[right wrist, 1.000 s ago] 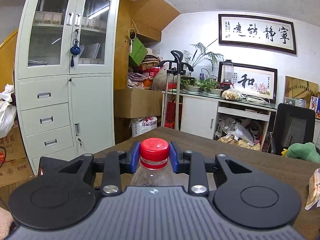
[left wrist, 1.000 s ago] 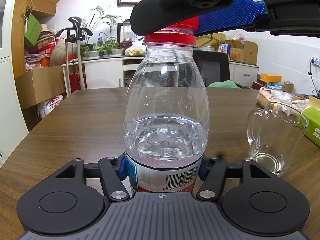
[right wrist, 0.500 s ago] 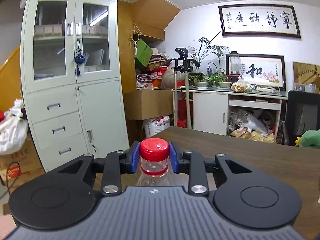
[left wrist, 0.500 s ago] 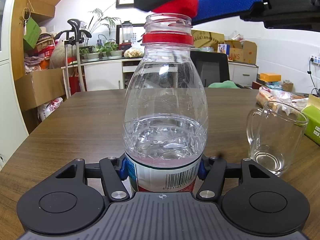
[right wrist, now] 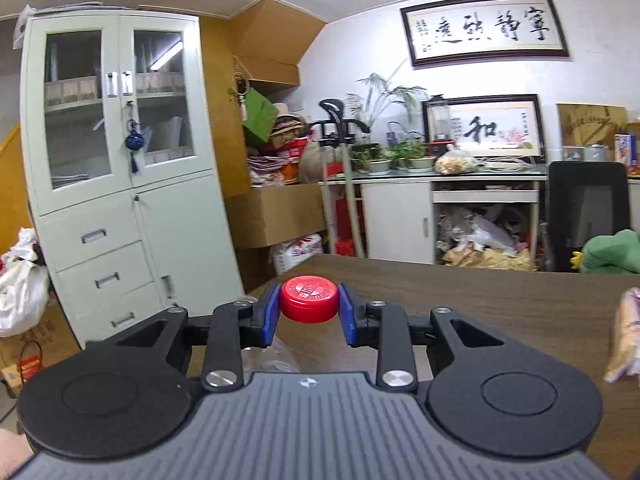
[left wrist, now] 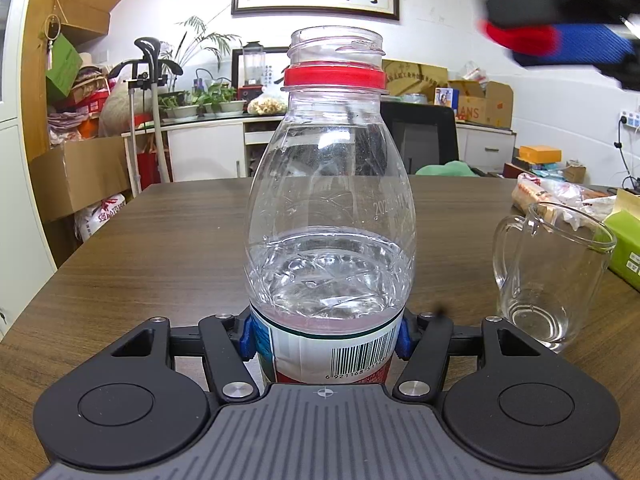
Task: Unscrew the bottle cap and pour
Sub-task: 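Set the bottle on the table and open the left gripper while the right gripper lowers the cap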
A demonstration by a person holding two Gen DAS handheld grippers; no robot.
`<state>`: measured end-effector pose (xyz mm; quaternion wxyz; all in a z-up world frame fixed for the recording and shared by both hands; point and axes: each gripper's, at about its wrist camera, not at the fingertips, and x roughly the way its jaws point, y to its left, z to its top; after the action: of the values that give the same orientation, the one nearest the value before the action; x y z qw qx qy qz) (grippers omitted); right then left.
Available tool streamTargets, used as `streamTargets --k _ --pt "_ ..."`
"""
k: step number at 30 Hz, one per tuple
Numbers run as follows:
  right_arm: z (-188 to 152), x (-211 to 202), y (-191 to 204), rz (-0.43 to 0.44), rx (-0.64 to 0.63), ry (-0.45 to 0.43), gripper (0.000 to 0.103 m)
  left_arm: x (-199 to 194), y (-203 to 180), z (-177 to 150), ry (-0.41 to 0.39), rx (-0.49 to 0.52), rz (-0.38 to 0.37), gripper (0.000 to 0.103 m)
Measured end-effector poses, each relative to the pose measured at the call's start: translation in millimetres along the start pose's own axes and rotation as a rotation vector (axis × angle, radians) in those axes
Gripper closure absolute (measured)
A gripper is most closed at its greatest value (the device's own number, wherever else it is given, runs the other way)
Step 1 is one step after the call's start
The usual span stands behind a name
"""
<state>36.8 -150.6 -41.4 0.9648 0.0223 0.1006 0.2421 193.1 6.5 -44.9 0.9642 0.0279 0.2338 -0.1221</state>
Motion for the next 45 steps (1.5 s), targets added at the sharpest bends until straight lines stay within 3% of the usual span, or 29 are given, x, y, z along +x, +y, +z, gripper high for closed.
streamTargets --k 8,16,19,20,29,38,45 --pt "-32.9 -77.4 28.8 -0.108 -0.009 0.007 0.071 0.2 0.5 1.0 0.004 -0.003 0.001 0.040" --pt "-53.8 -81.0 -14.4 -0.173 0.020 0.038 0.071 -1.8 1.2 0.2 0.009 -0.011 0.014 0.034" --pt "-69.9 -91.4 -17.8 -0.186 0.041 0.050 0.071 -2.5 4.6 0.1 0.021 -0.030 0.033 0.023" --pt "-73.1 -91.0 -19.4 -0.191 0.043 0.054 0.070 -3.2 5.9 0.0 0.024 -0.039 0.035 0.018" --pt "-104.6 -77.6 -38.5 -0.274 0.100 0.122 0.070 -22.8 9.9 -5.0 0.020 -0.069 0.037 0.018" --pt "-97.5 -24.1 -82.9 -0.348 0.126 0.247 0.071 -43.0 7.1 -12.1 0.005 -0.056 0.026 0.015" --pt "-106.2 -25.5 -85.0 -0.373 0.127 0.282 0.071 -56.3 4.4 -17.1 -0.005 -0.044 0.016 0.012"
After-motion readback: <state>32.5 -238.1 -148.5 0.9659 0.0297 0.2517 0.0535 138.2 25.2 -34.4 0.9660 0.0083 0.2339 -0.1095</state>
